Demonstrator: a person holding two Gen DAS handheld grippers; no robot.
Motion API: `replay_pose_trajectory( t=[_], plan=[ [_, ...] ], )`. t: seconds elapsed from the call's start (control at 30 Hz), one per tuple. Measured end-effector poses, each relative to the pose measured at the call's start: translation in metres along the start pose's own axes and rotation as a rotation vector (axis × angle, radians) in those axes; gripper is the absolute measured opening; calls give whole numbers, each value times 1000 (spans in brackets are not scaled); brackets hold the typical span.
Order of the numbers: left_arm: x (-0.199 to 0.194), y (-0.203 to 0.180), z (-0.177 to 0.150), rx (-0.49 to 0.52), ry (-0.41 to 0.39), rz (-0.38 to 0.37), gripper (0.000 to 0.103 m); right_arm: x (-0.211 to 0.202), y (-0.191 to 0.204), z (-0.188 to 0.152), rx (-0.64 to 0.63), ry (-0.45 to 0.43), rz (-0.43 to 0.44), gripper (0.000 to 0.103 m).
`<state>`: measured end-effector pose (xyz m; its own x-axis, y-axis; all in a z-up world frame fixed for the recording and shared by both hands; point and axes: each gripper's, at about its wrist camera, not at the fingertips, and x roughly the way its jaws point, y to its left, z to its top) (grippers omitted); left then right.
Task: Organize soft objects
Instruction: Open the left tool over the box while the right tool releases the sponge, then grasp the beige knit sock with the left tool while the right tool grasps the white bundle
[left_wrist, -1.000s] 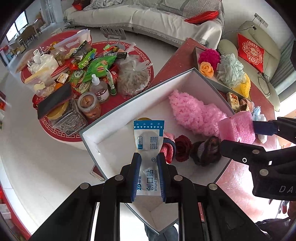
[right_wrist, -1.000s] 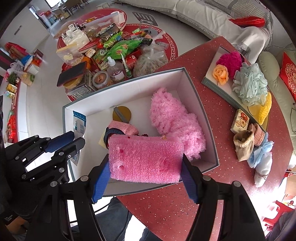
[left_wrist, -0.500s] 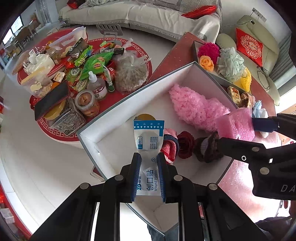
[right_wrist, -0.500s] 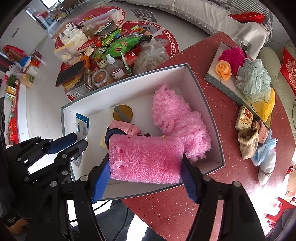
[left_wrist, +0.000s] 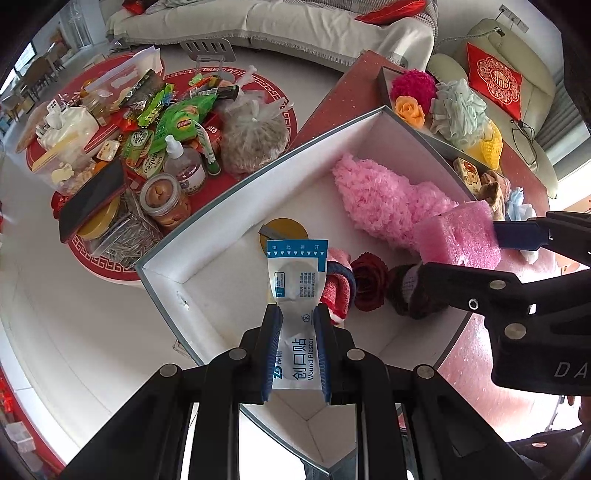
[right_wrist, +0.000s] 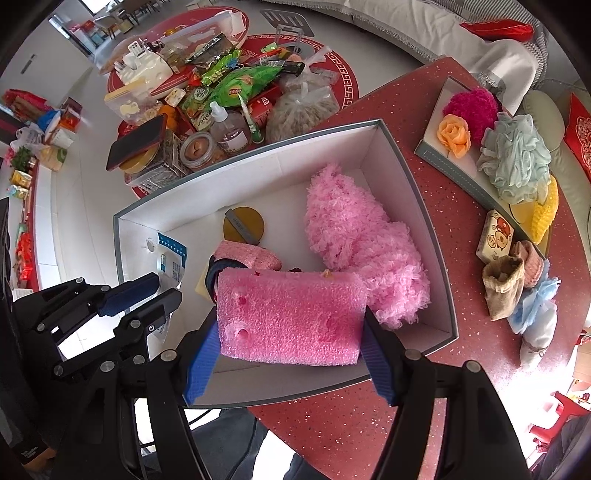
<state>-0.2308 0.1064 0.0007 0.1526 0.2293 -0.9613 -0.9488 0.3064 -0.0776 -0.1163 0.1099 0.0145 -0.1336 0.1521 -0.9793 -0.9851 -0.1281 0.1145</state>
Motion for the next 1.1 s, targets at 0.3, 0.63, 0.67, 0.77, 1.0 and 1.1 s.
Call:
replay_pose_trajectory(
  t=[0.3, 0.63, 0.67, 0.77, 1.0, 1.1],
  plan=[
    [5, -2, 3, 8, 18, -12, 20, 8, -2, 7, 0, 12, 17, 74],
    [-4, 0, 8, -35, -12, -4, 102, 6, -19, 6, 72, -5, 85, 103],
    [-4, 1, 10, -43, -15, -2, 102, 4, -21, 5, 76, -20, 86, 103],
    [-2, 0, 14, -61, -7, 15, 102, -1, -28, 0, 96, -35, 79, 103],
    [1, -28, 24, -22, 17, -24, 102, -8, -68, -24, 203, -30, 83, 103],
    [2, -57, 33, 30, 33, -75, 102, -9, -99, -47, 296, -24, 78, 103]
  ],
)
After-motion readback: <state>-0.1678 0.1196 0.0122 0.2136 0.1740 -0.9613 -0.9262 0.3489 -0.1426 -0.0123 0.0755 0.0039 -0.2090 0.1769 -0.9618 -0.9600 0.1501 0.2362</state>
